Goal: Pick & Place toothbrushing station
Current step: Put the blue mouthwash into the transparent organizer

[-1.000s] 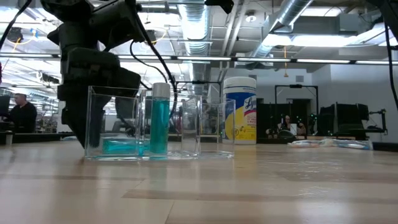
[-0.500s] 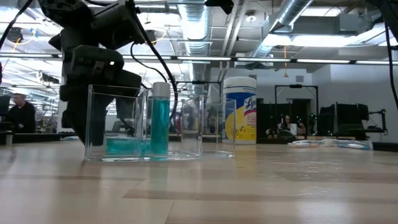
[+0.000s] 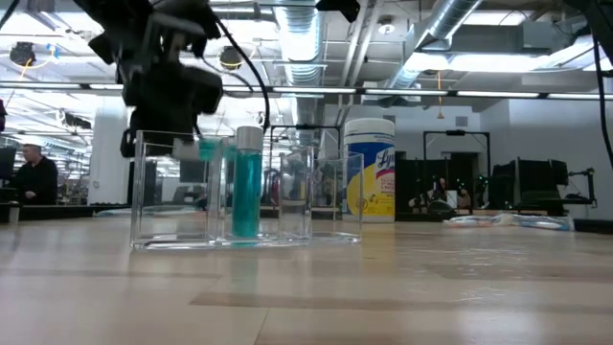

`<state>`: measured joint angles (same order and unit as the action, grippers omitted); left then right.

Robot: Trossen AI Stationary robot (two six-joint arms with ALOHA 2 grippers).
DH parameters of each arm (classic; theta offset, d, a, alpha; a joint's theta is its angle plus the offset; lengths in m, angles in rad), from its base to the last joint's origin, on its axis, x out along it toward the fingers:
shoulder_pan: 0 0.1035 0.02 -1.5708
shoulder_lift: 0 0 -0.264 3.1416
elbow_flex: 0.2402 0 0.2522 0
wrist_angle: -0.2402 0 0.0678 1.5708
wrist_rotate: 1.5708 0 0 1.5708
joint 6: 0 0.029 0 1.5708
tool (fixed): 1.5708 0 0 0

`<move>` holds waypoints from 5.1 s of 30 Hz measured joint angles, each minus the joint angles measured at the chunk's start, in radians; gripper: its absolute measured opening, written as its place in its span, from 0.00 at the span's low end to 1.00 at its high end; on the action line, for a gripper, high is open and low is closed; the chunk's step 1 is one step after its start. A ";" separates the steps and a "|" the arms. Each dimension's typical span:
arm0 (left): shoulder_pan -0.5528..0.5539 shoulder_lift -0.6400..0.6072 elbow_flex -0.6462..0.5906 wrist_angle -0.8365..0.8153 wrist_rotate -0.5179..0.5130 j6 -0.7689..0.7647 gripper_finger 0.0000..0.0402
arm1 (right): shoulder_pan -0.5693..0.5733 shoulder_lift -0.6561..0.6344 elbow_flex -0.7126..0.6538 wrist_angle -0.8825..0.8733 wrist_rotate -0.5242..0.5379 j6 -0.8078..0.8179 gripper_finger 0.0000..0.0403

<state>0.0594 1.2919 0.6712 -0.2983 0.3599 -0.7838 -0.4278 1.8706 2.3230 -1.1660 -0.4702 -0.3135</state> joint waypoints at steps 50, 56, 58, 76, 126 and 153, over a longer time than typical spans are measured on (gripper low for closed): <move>0.437 -0.161 0.000 0.598 0.665 -0.592 0.20 | 0.375 0.122 0.013 0.006 0.629 -0.316 0.42; 0.437 -0.121 0.001 0.747 0.670 -0.683 0.20 | 0.384 0.119 0.020 -0.016 0.595 -0.314 0.39; 0.437 -0.113 0.001 0.778 0.680 -0.711 0.20 | 0.390 0.119 0.020 -0.016 0.587 -0.314 0.39; 0.402 -0.097 0.023 0.842 0.687 -0.792 0.20 | 0.404 0.145 0.021 0.021 0.549 -0.345 0.38; 0.633 -0.078 0.136 0.938 0.733 -0.548 0.30 | 0.286 0.112 0.032 0.160 0.214 0.028 0.14; 0.705 -0.348 0.260 0.688 0.295 0.401 0.41 | 0.170 0.113 0.005 0.655 -0.106 0.491 0.14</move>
<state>0.7639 0.9440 0.9308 0.3897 0.6550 -0.3826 -0.2579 1.9839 2.3283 -0.5114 -0.5762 0.1774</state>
